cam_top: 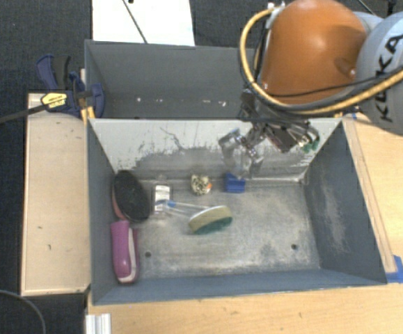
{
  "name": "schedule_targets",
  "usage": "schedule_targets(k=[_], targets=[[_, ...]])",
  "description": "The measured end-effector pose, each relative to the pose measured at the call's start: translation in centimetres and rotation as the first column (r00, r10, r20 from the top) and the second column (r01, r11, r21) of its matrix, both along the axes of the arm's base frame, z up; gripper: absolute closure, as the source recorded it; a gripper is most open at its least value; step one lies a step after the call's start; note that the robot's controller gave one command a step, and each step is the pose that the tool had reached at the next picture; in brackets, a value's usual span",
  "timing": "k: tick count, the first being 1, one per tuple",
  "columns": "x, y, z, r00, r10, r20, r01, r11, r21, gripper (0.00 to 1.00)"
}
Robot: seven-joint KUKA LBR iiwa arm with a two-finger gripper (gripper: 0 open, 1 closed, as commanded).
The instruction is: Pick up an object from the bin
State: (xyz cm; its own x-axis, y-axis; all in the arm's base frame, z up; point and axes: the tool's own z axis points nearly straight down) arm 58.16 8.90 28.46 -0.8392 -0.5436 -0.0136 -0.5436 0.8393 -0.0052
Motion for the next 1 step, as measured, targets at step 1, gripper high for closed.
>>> schedule_targets(k=[1], targets=[[-3.57, -1.43, -5.91, 0.993, -0.121, -0.017, 0.121, 0.993, -0.003, 1.0]])
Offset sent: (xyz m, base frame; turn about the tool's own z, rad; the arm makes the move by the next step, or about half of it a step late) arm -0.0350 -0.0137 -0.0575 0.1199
